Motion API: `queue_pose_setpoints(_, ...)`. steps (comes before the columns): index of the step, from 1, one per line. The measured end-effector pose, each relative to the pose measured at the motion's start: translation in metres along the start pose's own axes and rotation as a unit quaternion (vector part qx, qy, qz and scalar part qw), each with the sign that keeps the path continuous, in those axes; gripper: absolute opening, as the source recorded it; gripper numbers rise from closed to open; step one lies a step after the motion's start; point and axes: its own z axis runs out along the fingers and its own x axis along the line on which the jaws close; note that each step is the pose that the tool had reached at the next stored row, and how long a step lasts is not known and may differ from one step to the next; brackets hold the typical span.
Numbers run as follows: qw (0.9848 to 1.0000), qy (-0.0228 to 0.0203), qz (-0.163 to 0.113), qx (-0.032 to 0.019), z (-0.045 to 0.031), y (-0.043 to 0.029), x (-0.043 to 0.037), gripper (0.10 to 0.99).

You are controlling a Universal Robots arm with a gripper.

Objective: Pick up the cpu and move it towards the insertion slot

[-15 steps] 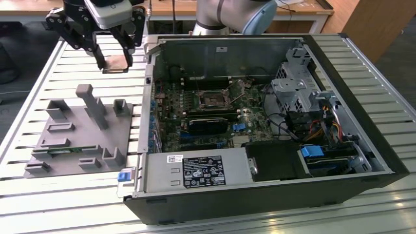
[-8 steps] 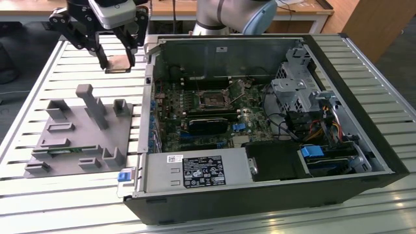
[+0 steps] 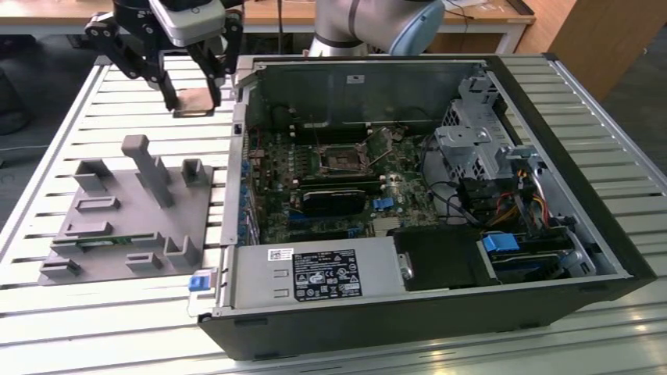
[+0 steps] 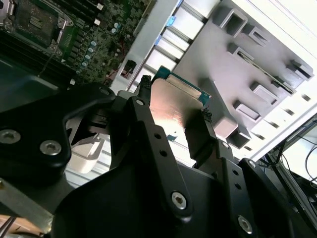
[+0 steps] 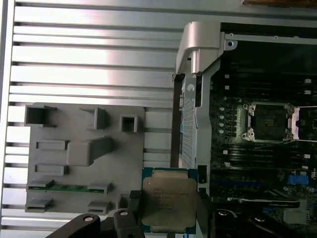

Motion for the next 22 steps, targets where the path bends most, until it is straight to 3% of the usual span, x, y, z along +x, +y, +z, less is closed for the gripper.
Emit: queue_pose_setpoints(22, 1.0, 0.0, 0.0, 0.0, 0.0001, -0.0002, -0.0152, 0.525)
